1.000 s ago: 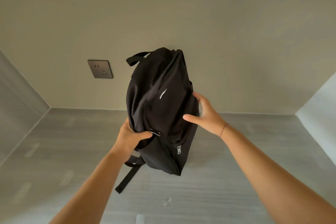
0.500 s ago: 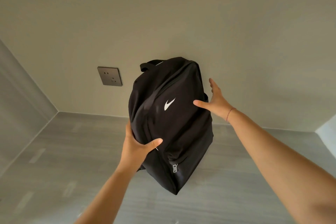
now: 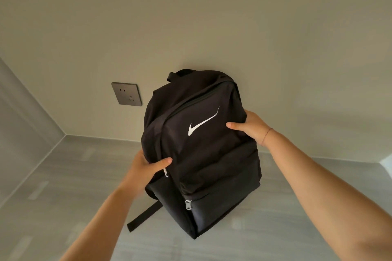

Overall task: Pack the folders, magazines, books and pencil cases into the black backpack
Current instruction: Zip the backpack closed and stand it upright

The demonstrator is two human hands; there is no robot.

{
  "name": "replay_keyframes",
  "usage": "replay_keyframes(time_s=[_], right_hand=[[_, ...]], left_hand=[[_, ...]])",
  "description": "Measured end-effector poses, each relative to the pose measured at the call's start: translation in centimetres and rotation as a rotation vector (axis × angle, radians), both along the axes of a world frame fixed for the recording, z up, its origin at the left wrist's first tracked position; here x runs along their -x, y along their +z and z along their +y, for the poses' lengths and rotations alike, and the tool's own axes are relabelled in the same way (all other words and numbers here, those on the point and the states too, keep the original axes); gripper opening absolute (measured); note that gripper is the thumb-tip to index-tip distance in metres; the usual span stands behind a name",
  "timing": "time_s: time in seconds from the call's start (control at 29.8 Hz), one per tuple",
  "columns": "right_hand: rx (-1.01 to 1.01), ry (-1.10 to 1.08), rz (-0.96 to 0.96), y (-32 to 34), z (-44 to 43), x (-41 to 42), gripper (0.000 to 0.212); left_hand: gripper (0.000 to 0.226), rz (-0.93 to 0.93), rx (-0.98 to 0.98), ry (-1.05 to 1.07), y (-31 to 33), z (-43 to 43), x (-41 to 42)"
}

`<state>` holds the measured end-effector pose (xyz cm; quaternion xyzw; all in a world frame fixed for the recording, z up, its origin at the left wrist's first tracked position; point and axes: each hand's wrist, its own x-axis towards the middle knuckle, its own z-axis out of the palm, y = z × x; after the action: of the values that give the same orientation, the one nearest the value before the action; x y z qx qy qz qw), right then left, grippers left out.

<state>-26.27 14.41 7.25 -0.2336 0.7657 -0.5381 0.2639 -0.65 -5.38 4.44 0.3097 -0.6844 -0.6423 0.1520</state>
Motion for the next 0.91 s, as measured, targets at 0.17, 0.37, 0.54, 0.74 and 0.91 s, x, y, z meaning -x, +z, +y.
replay_keyframes(time_s=[0.17,0.37,0.54,0.74,0.91], right_hand=[[0.099,-0.223,0.058,-1.1,6.0,-2.8,0.042],[0.174,-0.494,0.1,-2.7,10.2,-6.5,0.045],[0.13,-0.572,0.154,-2.7,9.0,-3.9,0.026],[0.053,-0.529,0.167,-1.7,5.7,-1.1,0.04],[-0.015,-0.537,0.159,-1.1,5.2,-0.8,0.045]], left_hand=[[0.056,-0.01,0.018,-0.155,1.2,-1.6,3.9],[0.039,0.082,0.171,-0.114,2.9,0.0,10.1],[0.043,0.069,0.255,0.027,1.6,0.5,12.1],[0.037,-0.009,0.296,0.046,0.9,0.0,12.4],[0.044,-0.056,0.335,-0.014,0.7,-0.1,12.1]])
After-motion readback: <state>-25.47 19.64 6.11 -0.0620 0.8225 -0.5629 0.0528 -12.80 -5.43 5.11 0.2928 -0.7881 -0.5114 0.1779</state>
